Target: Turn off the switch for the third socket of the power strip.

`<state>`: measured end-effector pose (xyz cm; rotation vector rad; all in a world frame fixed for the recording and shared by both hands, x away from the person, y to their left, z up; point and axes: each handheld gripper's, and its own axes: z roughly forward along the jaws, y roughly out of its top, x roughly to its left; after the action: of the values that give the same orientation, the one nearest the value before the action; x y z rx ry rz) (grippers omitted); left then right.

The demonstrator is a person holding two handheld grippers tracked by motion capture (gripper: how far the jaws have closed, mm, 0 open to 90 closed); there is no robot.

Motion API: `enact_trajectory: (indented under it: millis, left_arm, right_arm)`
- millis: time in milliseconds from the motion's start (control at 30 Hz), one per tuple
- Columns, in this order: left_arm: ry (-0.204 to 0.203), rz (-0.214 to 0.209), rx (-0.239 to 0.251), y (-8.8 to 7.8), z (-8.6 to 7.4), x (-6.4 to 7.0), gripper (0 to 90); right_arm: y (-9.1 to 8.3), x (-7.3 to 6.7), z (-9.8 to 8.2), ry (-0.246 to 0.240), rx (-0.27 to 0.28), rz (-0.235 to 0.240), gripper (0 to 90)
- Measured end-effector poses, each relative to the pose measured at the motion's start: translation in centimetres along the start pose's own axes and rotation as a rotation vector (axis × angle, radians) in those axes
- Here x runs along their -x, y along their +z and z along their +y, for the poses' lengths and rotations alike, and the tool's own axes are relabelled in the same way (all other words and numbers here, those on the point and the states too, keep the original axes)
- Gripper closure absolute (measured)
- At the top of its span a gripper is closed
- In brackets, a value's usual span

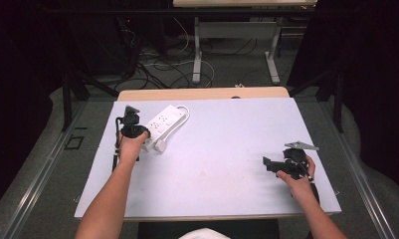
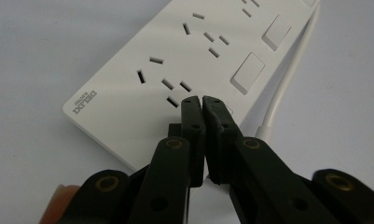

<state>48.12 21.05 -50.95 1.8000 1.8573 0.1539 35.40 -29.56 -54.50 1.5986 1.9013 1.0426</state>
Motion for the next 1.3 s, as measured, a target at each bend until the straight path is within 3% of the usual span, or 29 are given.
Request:
enact_trajectory:
  millis: [267,867,1300]
  left_arm:
    - [0.012,0.005,-0.017,0.37,-0.01,-0.14,87.8]
    - [0.033,0.013,-0.008,0.48,-0.12,0.09,89.9]
    - [0.031,0.017,-0.024,0.61,-0.23,0.05,90.0]
  right_arm:
    - [0.02,0.01,0.00,0.000,0.001,-0.001,0.0]
    - [0.05,-0.05,0.02,-0.005,0.001,0.006,0.0]
    - [0.06,-0.09,0.04,-0.005,0.001,0.007,0.0]
